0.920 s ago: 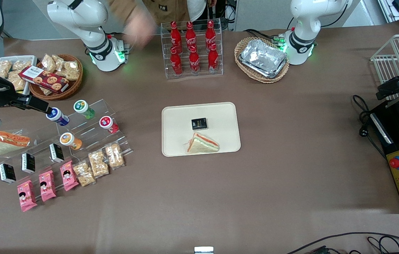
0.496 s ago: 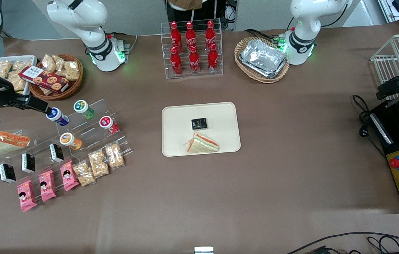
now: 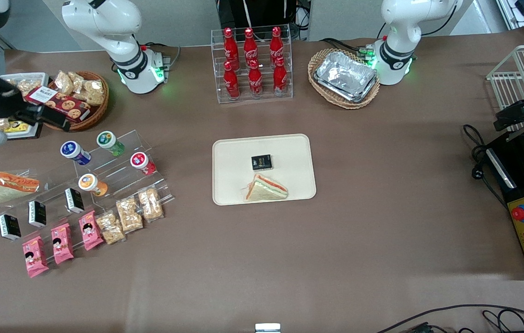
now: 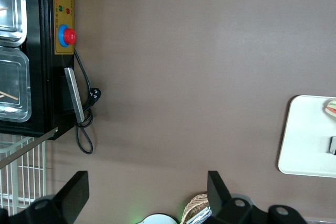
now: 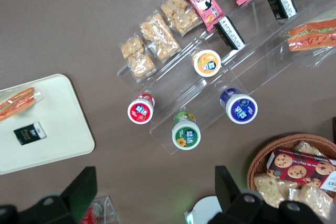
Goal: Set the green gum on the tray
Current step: 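Move the right gripper over the acrylic stand toward the green-capped bottle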
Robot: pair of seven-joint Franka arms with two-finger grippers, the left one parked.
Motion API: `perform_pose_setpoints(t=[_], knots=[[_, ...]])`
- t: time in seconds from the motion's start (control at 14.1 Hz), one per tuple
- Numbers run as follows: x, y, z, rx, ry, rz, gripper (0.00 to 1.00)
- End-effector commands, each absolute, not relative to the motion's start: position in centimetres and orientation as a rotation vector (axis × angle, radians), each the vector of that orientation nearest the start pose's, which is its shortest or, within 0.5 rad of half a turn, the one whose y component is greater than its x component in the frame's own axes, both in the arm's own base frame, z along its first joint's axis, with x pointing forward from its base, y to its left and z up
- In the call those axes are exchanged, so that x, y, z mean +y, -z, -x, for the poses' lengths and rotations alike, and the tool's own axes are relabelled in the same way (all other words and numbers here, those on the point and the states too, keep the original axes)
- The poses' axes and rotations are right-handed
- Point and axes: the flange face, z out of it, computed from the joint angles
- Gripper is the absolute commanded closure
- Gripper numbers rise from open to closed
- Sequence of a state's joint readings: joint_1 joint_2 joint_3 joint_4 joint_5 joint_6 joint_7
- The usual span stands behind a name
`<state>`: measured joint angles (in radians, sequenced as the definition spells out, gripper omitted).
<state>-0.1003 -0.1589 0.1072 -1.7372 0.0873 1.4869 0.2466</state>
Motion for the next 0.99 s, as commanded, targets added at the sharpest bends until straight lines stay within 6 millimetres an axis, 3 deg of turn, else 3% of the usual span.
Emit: perform_pose_setpoints(t=[0.0, 0.5, 0.92], knots=[[2.9, -57.4, -42.8, 0.324, -0.012, 3.094, 0.00], [2.2, -47.4, -41.5, 0.196, -0.048, 3.109, 0.00], [1.3, -42.2, -40.6, 0.133, -0.044, 3.114, 0.00]])
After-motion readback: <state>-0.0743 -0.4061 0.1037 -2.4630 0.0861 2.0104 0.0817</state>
